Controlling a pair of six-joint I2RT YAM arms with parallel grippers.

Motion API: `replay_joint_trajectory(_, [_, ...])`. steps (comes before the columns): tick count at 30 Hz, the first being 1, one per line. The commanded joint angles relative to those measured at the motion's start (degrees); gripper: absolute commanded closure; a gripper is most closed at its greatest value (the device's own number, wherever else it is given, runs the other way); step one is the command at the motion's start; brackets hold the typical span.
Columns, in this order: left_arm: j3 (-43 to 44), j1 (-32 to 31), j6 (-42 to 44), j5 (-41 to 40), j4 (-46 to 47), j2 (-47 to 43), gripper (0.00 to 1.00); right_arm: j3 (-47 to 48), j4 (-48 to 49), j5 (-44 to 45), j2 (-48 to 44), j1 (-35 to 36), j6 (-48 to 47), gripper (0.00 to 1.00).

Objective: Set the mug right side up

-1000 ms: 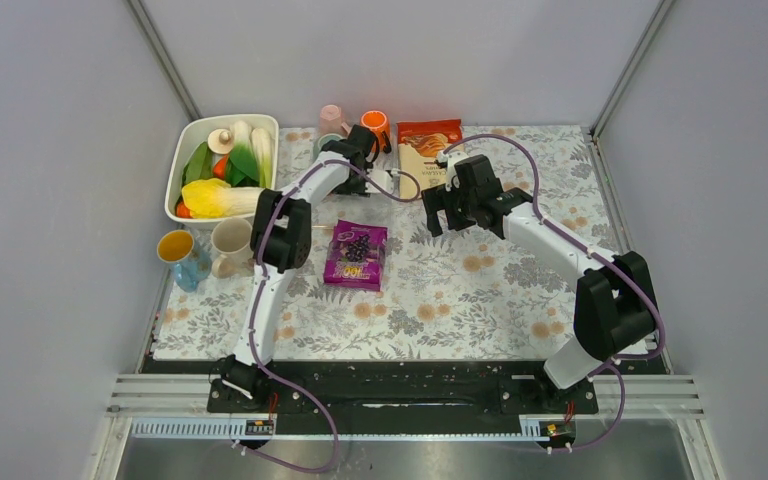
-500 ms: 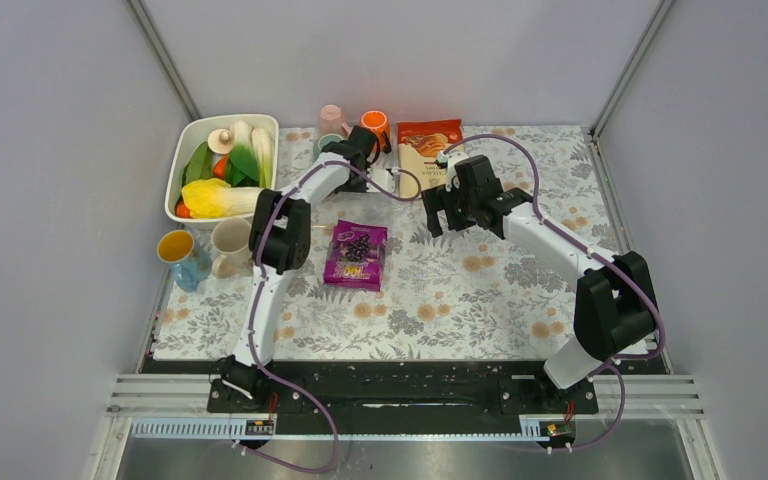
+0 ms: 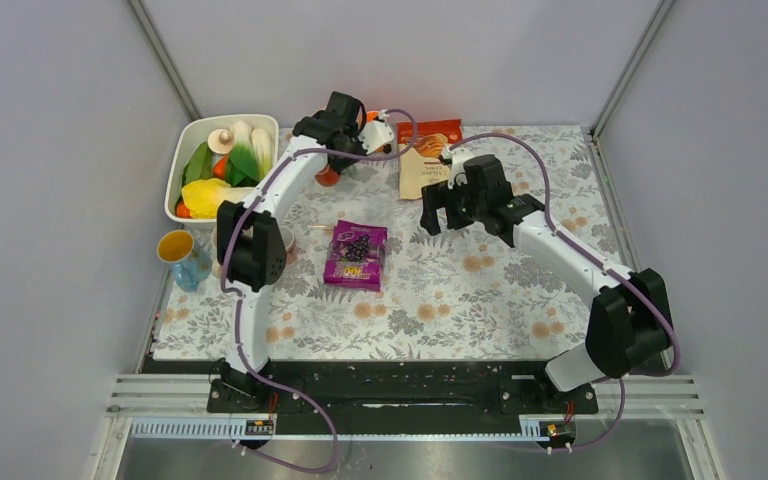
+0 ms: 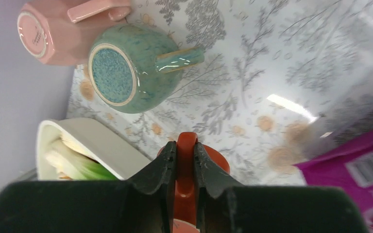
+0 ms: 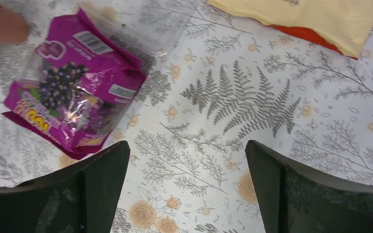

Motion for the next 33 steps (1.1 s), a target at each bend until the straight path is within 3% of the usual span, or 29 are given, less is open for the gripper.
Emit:
replay_joint_trajectory(1, [4.6, 0.0, -15.7, 7.5, -5.0, -5.6, 1.0, -3.1, 11.8, -11.4, -5.0, -0.1, 3.0, 0.01])
replay_joint_trajectory(6, [6.1, -0.1, -24.3, 19.6, -9.8, -10.3, 1.0, -6.6, 31.2, -22.3, -5.8, 0.0, 12.2, 0.01])
replay_joint_trajectory(12, [5.0, -0.2, -31.1, 33.6, -10.2, -16.3, 1.0, -9.3, 53.8, -28.1, -1.1, 0.4, 27.2, 0.01])
replay_joint_trajectory(25, [3.8, -0.9, -41.4, 44.2, -5.7, -19.2, 1.0, -4.7, 74.0, -36.2, 7.8, 3.6, 44.9, 0.2])
replay_joint_trajectory(27, [2.7, -1.5, -43.0, 44.8, -4.3, -19.3, 1.0, -4.0, 75.2, -36.4, 8.5, 4.2, 45.9, 0.32])
replay_joint_trajectory(33, [-0.2, -1.4, -45.2, 45.2, -1.6, -20.5, 1.0, -5.3, 72.8, -34.7, 7.4, 4.5, 40.8, 0.99])
